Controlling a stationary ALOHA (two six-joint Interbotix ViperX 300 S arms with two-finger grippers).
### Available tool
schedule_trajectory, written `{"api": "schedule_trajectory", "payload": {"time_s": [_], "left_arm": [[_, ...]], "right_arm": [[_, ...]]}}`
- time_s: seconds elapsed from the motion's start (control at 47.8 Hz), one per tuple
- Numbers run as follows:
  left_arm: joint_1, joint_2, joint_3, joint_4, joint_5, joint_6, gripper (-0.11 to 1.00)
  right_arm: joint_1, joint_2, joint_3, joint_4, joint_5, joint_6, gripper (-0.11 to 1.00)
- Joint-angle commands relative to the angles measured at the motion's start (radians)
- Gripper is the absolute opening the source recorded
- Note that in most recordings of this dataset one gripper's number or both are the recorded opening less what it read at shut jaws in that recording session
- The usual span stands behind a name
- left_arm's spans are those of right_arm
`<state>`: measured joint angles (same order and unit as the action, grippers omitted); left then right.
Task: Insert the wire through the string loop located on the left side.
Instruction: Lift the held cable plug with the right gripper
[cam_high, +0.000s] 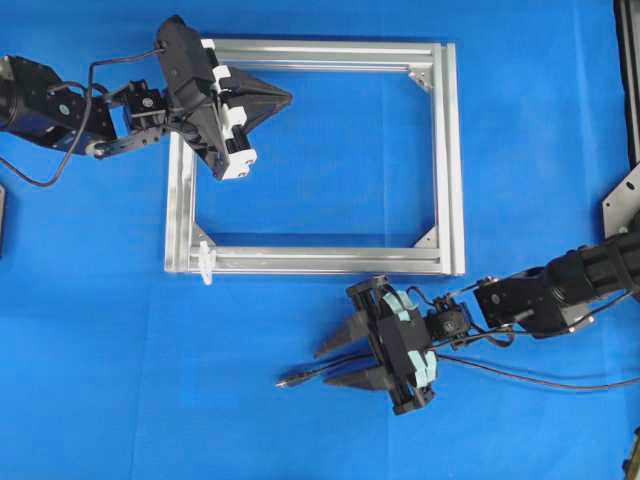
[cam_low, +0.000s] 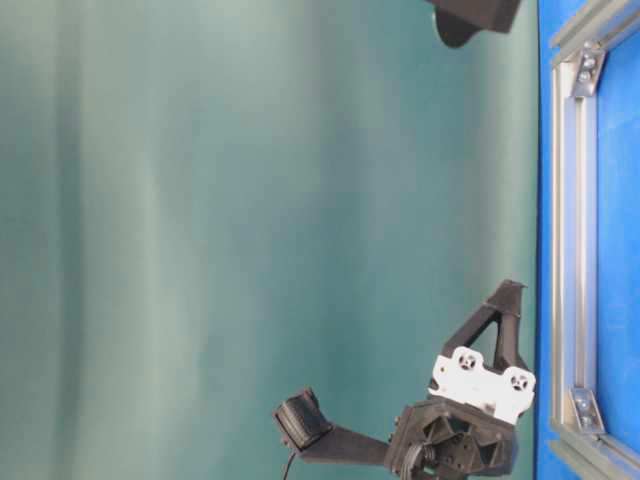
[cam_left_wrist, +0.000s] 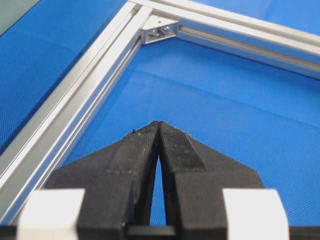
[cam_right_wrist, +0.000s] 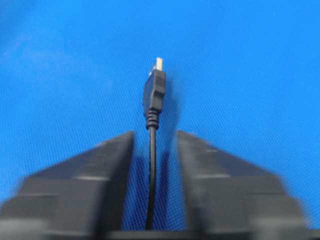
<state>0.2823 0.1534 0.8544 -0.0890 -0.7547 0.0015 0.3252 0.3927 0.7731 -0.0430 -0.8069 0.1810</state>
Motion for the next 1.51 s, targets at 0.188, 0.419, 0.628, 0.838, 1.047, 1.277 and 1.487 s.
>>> {"api": "schedule_trajectory", "payload": {"time_s": [0.188, 0.419, 0.628, 0.838, 1.047, 1.277, 1.487], "left_arm": [[0.002, -0.034, -0.008, 0.003, -0.002, 0.002, 0.00], [0.000, -0.032, -0.008, 0.003, 0.005, 0.000, 0.00], [-0.003, -0.032, -0.008, 0.003, 0.006, 0.002, 0.00], [-0.003, -0.032, -0.008, 0.003, 0.006, -0.003, 0.00], [-0.003, -0.034, -0.006, 0.003, 0.006, -0.008, 0.00], [-0.003, -0.035, 0.000, 0.003, 0.008, -0.009, 0.00], [-0.005, -0.035, 0.003, 0.003, 0.008, -0.011, 0.00]], "right_arm": [[-0.002, -0.020, -0.008, 0.002, -0.018, -0.002, 0.00], [0.000, -0.020, -0.011, 0.002, -0.020, -0.002, 0.00], [0.000, -0.069, -0.002, 0.002, 0.002, 0.002, 0.00], [-0.014, -0.167, -0.003, 0.002, 0.092, -0.002, 0.00], [-0.017, -0.278, -0.014, 0.002, 0.227, -0.003, 0.00], [-0.017, -0.313, -0.014, 0.002, 0.270, -0.005, 0.00], [-0.017, -0.313, -0.012, 0.002, 0.270, -0.005, 0.00]]}}
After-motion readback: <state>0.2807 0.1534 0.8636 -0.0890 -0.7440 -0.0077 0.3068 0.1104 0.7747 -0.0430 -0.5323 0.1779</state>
